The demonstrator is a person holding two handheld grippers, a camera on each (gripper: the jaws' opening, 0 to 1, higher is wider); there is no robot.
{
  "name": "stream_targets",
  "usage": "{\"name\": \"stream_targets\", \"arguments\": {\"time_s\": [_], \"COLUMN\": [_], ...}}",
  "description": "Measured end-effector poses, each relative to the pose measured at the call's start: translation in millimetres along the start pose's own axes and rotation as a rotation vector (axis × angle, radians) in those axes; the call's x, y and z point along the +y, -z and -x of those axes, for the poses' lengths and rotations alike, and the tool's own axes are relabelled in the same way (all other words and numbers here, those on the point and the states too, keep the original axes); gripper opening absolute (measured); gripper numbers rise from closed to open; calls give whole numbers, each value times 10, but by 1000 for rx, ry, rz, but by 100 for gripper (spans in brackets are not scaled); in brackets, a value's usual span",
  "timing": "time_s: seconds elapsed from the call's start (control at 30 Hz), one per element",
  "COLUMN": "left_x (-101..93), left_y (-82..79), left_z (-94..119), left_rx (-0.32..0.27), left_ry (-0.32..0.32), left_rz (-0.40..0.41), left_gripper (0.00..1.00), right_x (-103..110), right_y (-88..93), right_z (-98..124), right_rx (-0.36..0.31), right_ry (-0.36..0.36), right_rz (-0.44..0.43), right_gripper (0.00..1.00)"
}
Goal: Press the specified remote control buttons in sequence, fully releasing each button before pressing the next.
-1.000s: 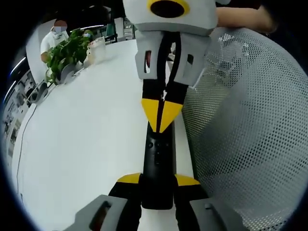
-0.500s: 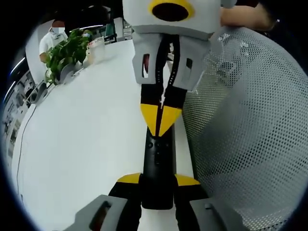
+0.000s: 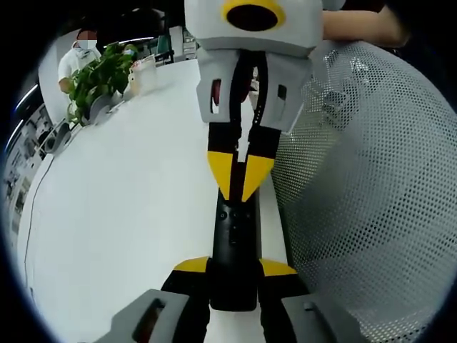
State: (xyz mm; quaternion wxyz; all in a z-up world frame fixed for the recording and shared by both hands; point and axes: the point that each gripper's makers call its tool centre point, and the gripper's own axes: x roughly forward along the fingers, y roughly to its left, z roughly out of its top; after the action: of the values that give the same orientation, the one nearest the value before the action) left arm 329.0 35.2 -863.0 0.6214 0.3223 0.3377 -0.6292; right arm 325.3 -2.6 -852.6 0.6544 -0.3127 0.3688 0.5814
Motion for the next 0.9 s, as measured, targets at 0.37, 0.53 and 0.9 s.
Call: {"name": "stream_targets", "arguments": {"time_s": [0.37, 0.53, 0.9], "left_x": [-2, -3, -4], "left_y": [-3, -2, -1], "left_z": [-3, -4, -3], "left_rx": [-4, -1, 0], "left_ry": [1, 3, 1], "left_rz": [-6, -11, -10], "left_gripper": [25, 25, 25], "right_x": [1, 2, -7], "right_y": [9, 19, 13], "right_z": [-6, -13, 3], "right_rx": [30, 40, -8], "right_ry": [15, 4, -2], "right_rz": [90, 93, 36], "right_gripper": [3, 3, 3]}}
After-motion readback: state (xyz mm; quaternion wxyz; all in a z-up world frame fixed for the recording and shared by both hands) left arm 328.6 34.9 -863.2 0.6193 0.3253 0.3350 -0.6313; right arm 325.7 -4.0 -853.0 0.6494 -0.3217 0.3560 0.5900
